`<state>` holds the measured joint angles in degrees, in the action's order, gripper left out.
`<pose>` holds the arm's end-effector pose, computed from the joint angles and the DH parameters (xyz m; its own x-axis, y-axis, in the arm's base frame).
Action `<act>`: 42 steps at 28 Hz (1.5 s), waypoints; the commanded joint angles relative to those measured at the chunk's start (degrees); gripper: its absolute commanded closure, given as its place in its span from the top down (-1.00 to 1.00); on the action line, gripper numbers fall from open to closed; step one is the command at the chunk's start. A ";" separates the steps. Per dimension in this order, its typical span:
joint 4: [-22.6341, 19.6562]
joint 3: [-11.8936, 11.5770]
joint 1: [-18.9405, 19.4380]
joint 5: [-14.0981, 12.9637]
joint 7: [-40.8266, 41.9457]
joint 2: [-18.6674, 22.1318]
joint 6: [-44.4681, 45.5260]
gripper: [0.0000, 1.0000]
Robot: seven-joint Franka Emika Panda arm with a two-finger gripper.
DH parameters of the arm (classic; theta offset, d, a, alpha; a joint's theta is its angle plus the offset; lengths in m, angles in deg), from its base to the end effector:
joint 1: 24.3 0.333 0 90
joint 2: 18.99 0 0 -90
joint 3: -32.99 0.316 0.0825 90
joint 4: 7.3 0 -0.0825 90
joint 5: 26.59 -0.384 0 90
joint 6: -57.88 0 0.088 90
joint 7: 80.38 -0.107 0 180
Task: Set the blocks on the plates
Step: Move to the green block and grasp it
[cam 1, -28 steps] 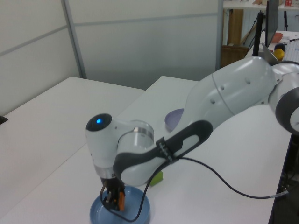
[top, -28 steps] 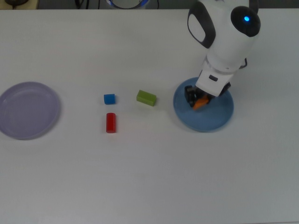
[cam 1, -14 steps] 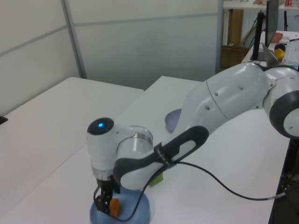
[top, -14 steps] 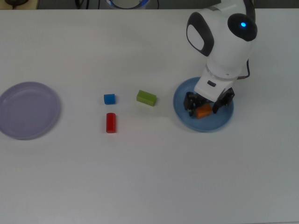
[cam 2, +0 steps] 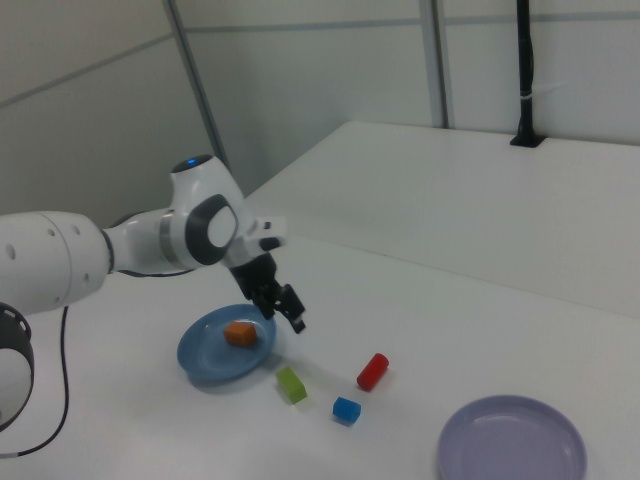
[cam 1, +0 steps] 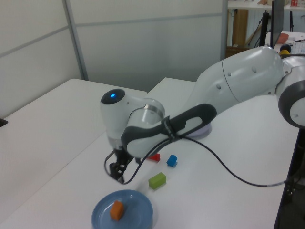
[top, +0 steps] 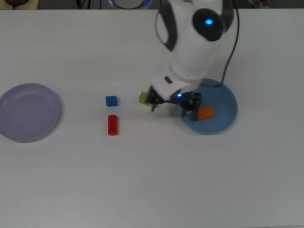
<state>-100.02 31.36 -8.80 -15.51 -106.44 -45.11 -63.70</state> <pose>0.6644 0.1576 0.3657 0.9882 -0.1027 0.1136 -0.1188 -0.9822 0.1455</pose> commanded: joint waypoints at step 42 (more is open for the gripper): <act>-7.75 1.20 -2.23 3.07 68.24 1.43 5.13 0.53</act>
<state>-108.04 32.89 -10.55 -13.48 -38.79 -44.26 -57.30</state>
